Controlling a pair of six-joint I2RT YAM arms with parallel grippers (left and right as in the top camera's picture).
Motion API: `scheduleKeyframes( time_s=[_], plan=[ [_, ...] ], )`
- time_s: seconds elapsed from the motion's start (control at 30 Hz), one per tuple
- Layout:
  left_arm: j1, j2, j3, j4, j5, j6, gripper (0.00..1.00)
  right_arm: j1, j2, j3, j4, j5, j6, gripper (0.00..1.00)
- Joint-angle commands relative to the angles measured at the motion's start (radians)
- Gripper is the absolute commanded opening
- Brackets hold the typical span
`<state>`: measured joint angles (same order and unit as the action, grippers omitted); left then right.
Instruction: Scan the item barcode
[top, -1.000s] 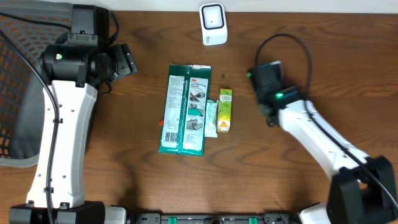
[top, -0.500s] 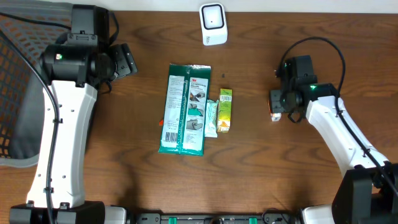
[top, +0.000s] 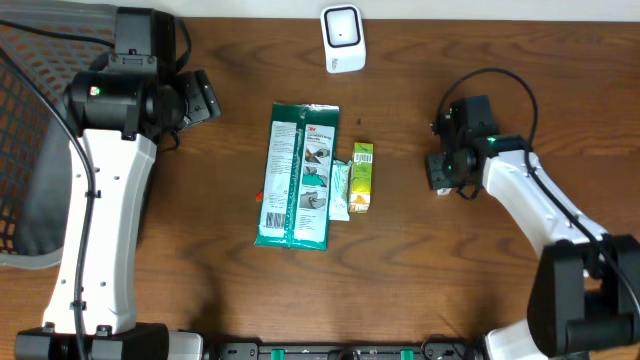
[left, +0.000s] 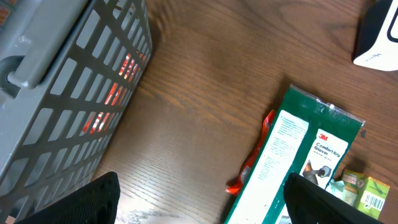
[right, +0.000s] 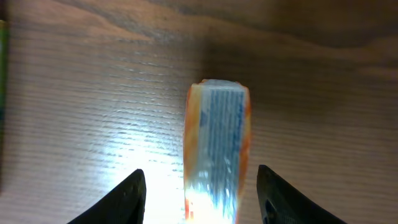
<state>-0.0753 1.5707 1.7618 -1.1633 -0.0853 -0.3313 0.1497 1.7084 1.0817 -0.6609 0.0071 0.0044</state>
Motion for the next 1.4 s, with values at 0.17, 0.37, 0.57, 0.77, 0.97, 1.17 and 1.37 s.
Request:
scheduleKeyframes(
  time_s=[0.17,0.37,0.57,0.77,0.97,1.17,1.37],
  plan=[
    [0.003,0.003,0.005,-0.003,-0.013,0.017,0.85,-0.005,0.061,-0.011,0.037,0.056,-0.013,0.5],
    [0.003,0.003,0.005,-0.003,-0.013,0.017,0.85,-0.005,0.061,-0.011,0.045,0.056,-0.013,0.42],
    [0.003,0.003,0.005,-0.003,-0.013,0.017,0.85,-0.005,0.061,-0.011,0.058,0.056,-0.014,0.34],
    [0.003,0.003,0.005,-0.003,-0.013,0.017,0.85,-0.005,0.061,-0.011,0.056,0.056,-0.013,0.4],
    [0.003,0.003,0.005,-0.003,-0.013,0.017,0.85,-0.005,0.061,-0.011,0.044,0.056,-0.013,0.42],
    [0.003,0.003,0.005,-0.003,-0.013,0.017,0.85,-0.005,0.061,-0.019,0.051,0.064,-0.013,0.34],
    [0.003,0.003,0.005,-0.003,-0.013,0.017,0.85,-0.005,0.061,-0.02,0.057,0.064,-0.013,0.31]
  ],
)
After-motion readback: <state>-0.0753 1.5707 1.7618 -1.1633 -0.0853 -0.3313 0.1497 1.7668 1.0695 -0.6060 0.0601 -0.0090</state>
